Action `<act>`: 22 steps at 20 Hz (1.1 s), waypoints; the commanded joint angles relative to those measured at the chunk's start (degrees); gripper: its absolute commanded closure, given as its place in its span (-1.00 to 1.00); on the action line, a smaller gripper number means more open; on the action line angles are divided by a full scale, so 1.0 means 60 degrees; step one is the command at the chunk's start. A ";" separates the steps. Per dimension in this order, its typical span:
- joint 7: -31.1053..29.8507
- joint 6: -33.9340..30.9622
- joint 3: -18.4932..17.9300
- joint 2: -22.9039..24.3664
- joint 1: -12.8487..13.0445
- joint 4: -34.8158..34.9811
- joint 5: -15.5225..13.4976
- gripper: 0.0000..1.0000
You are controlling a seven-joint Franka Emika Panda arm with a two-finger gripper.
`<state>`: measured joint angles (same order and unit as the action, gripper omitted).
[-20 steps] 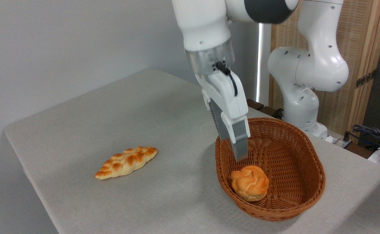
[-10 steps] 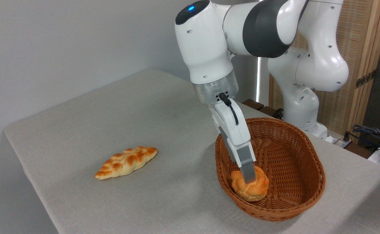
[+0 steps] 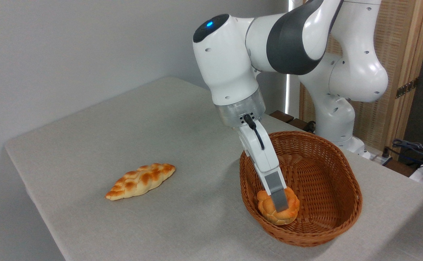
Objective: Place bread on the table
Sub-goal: 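Lower the gripper into the basket and close it on the round roll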
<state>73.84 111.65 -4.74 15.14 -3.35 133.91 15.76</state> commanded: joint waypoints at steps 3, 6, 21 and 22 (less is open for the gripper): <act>0.0101 0.0245 -0.0074 -0.0047 0.0061 0.0123 0.0156 -0.06; 0.0101 0.0230 -0.0074 -0.0061 0.0061 0.0123 0.0156 0.38; 0.0116 0.0142 -0.0074 -0.0120 0.0061 0.0108 0.0156 0.43; 0.0116 0.0128 -0.0074 -0.0120 0.0061 0.0108 0.0156 0.43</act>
<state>73.85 111.82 -4.74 14.79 -3.35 134.25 15.81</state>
